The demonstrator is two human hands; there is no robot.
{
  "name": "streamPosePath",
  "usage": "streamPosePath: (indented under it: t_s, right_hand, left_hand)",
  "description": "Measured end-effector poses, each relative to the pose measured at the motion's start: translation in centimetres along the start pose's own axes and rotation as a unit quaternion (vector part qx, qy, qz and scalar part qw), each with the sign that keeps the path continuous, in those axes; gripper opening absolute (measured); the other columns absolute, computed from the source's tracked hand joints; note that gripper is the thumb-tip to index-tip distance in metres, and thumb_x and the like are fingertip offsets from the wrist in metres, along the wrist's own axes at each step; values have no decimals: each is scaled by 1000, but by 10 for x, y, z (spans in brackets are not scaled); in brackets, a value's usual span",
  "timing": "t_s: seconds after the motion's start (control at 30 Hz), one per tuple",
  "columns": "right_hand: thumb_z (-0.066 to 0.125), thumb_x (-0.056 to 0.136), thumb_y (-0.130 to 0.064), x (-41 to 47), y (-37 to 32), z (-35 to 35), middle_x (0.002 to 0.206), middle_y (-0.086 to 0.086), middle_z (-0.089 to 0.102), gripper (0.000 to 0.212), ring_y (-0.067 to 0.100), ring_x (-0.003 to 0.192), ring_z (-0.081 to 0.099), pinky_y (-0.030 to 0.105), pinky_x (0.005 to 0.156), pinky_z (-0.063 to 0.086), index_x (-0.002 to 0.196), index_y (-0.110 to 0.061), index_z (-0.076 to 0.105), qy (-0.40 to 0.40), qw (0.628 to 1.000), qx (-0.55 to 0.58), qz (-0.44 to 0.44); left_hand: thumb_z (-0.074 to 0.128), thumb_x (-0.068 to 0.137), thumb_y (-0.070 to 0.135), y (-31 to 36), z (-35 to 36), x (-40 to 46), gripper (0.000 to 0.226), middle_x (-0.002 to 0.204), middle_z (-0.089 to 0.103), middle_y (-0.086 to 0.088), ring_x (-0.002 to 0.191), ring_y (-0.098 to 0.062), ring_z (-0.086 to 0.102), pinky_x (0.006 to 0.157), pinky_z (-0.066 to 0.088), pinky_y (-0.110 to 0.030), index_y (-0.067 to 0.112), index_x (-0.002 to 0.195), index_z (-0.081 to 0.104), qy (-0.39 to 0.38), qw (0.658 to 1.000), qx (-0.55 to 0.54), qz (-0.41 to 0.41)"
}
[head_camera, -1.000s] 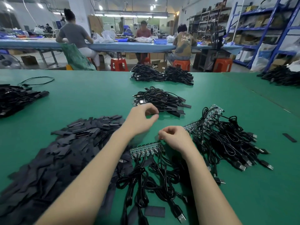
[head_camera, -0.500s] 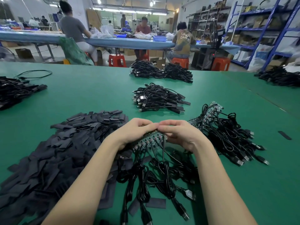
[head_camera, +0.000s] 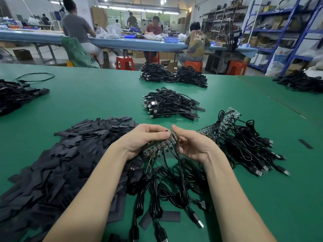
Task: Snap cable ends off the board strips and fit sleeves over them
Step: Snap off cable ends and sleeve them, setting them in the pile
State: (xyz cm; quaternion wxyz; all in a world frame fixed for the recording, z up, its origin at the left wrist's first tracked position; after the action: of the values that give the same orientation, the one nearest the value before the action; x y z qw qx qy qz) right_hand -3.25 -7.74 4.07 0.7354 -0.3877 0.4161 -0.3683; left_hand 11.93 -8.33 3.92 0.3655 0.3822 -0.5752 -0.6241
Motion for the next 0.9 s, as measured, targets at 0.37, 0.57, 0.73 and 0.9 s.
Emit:
streamPosePath:
  t_s: [0.37, 0.57, 0.73, 0.9]
  right_hand:
    - [81, 83, -24, -8, -40, 3, 68, -9, 66, 7, 4, 50, 54, 16, 47, 46, 79, -20, 76, 79, 984, -87, -136]
    - [78, 87, -30, -6, -34, 2, 84, -1, 70, 15, 7, 57, 57, 19, 55, 51, 92, -17, 72, 187, 949, -208, -143]
    - [73, 85, -35, -13, -61, 27, 75, -16, 70, 7, -7, 69, 62, 12, 65, 46, 84, -29, 72, 253, 796, -469, -286]
    - [66, 85, -27, 21, -49, 90, 97, -6, 74, 13, 18, 94, 68, 35, 84, 57, 92, -30, 77, 140, 698, -677, -187]
  left_hand:
    - [67, 95, 29, 19, 12, -7, 10, 93, 77, 10, 89, -9, 72, 74, 55, -16, 21, 101, 71, 205, 968, 99, 102]
    - [63, 95, 2, -16, 32, -10, 15, 77, 74, -6, 68, -12, 70, 66, 56, -20, 5, 110, 62, 173, 968, -174, 44]
    - [64, 94, -1, -20, 33, -4, 12, 76, 70, -4, 61, -10, 67, 56, 51, -19, 10, 96, 61, 180, 972, -144, 48]
    - [59, 91, -12, -19, 31, -7, 21, 64, 68, -1, 55, -13, 59, 52, 47, -20, 8, 86, 61, 198, 974, -93, 53]
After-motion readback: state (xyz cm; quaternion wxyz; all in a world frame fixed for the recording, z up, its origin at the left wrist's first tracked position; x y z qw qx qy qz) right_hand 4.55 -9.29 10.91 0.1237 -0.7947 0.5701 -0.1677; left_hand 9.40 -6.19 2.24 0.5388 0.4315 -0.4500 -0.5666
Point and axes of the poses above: each hand's wrist, its own x-axis towards the middle knuckle, its own z-axis out of the palm, y = z × x, the point moved 5 cm from there along x, towards the middle knuckle
